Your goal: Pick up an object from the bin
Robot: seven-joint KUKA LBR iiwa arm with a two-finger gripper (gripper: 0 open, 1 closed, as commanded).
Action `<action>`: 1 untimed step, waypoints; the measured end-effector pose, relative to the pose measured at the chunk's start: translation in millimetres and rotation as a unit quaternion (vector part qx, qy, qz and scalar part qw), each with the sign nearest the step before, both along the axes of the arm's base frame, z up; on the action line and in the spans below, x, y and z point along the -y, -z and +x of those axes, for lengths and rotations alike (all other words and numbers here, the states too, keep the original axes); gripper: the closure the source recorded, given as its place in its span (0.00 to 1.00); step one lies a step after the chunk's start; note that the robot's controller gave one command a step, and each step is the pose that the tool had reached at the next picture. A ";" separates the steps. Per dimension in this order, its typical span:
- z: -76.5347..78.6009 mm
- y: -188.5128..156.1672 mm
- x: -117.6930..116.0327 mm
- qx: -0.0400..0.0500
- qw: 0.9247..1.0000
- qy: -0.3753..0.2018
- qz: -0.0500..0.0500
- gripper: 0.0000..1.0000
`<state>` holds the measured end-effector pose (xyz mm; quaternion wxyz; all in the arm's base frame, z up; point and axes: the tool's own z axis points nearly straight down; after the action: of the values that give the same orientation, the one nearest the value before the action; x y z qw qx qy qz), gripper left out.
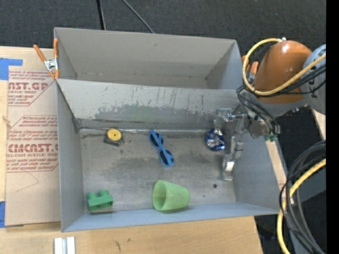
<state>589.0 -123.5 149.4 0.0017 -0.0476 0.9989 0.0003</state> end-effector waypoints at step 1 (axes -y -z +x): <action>6.1 63.3 16.0 0.004 0.998 0.058 0.002 0.00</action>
Offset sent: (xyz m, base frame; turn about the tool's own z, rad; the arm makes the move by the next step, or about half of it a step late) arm 0.0017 -0.0225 -0.0794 0.1185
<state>595.1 -139.5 86.1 0.0057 0.0099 0.9999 0.0018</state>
